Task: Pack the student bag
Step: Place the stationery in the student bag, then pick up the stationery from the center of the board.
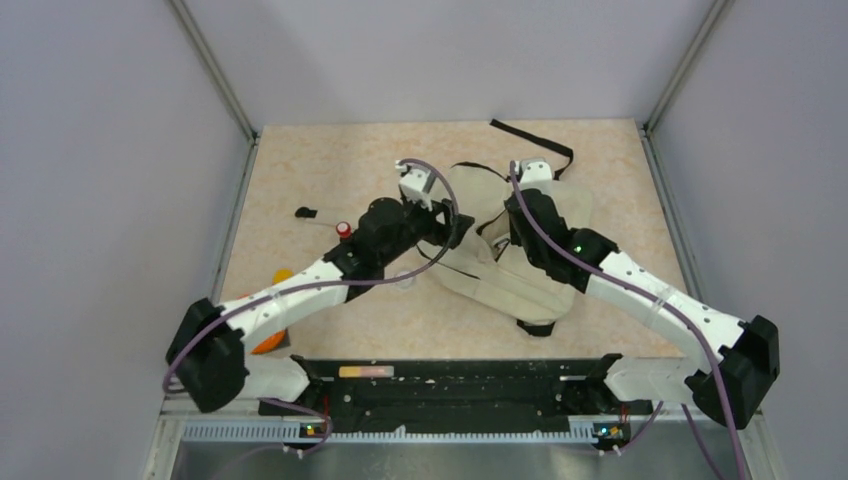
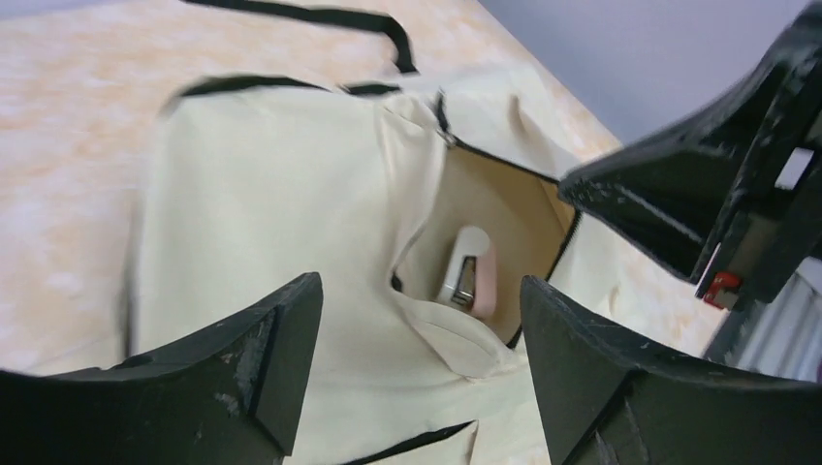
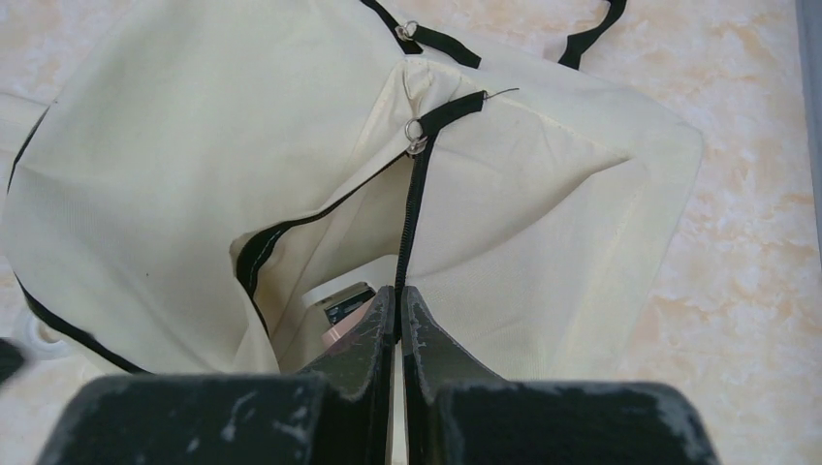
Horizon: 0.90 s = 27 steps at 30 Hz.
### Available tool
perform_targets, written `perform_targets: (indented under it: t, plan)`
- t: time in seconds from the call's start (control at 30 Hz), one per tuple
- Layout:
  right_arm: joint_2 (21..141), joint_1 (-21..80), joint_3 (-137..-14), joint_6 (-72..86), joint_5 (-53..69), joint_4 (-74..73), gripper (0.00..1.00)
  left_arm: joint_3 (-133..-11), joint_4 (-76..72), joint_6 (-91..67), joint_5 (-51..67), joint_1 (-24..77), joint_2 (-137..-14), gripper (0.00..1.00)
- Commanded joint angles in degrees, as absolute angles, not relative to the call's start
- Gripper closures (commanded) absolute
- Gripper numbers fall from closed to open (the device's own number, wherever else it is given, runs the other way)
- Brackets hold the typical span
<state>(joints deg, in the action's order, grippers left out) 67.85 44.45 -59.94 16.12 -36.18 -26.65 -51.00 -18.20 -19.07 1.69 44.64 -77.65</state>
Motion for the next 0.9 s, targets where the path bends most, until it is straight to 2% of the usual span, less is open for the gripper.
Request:
perform_targets:
  t: [0.0,0.13,0.3,0.6,0.87]
  plan:
    - [65.0,44.6,-60.7,16.0,-36.4,-23.7,1.0,-47.4,-2.5,-20.0,-13.3,44.5,-69.7,0.2]
    - [65.3,44.6,-60.7,16.0,-35.4,-23.4,1.0,-41.3,6.5,-22.2,-18.6,43.2,-64.0,0.19]
    - [65.5,44.7,-60.6,15.9,-34.6,-22.5,1.0,-38.7,12.8,-23.9,-17.3,41.6,-64.7,0.21]
    - [65.5,44.6,-60.5,16.2,-33.6,-22.7,1.0,-41.2,15.4,-24.3,-22.1,40.7,-75.1,0.33]
    - [65.4,44.7,-60.5,16.1,-33.7,-22.8,1.0,-40.8,9.4,-24.4,-19.8,40.6,-78.7,0.36]
